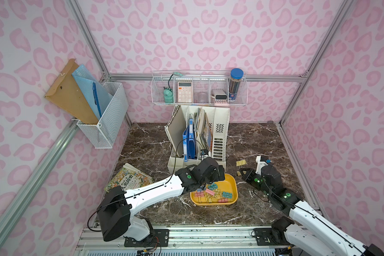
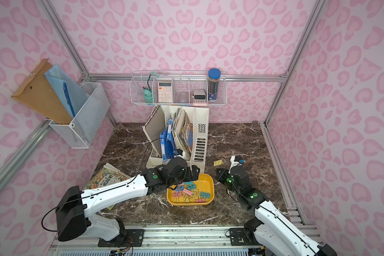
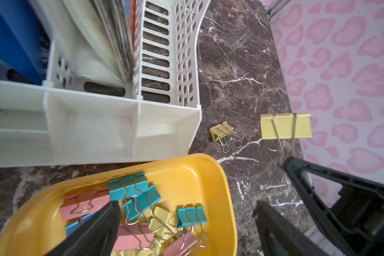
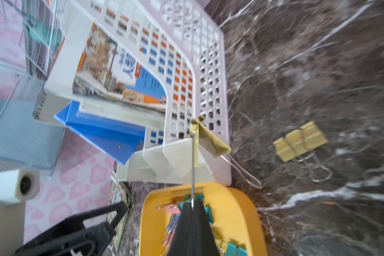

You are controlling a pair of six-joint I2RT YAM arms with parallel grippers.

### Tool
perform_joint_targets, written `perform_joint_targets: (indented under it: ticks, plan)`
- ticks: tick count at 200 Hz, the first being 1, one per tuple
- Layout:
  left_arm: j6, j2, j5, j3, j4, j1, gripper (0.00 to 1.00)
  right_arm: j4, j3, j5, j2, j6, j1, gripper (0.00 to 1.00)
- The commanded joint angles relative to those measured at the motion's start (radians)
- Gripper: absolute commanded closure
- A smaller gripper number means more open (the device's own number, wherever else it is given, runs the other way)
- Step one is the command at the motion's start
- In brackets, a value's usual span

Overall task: Take out the binder clips from the storage box
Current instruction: Pick up the binder clip from the storage box, then place the binder clip at the center of the board.

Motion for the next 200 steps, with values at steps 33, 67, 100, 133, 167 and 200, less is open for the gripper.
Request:
perform_joint_targets:
  ticks: [33,67,100,133,167,200]
  plan:
    - [0.081,0.194,0.124,0.214,-0.063,-0.029,0.01,0.062,-0.068,-0.508,0.125,-0.161,-0.463,1.0]
    - [0.092,0.285,0.143,0.317,-0.104,-0.048,0.01,0.116,-0.058,-0.636,0.281,-0.2,-0.581,1.0]
    - [0.092,0.318,0.165,0.343,-0.095,-0.048,0.01,0.182,-0.041,-0.701,0.43,-0.203,-0.608,1.0]
    - [0.087,0.323,0.166,0.347,-0.092,-0.048,0.01,0.247,-0.036,-0.733,0.543,-0.172,-0.613,1.0]
    - [0.086,0.322,0.158,0.344,-0.092,-0.048,0.01,0.281,-0.051,-0.699,0.571,-0.142,-0.613,1.0]
    - [0.087,0.319,0.157,0.341,-0.094,-0.048,0.01,0.296,-0.057,-0.704,0.594,-0.14,-0.613,0.97]
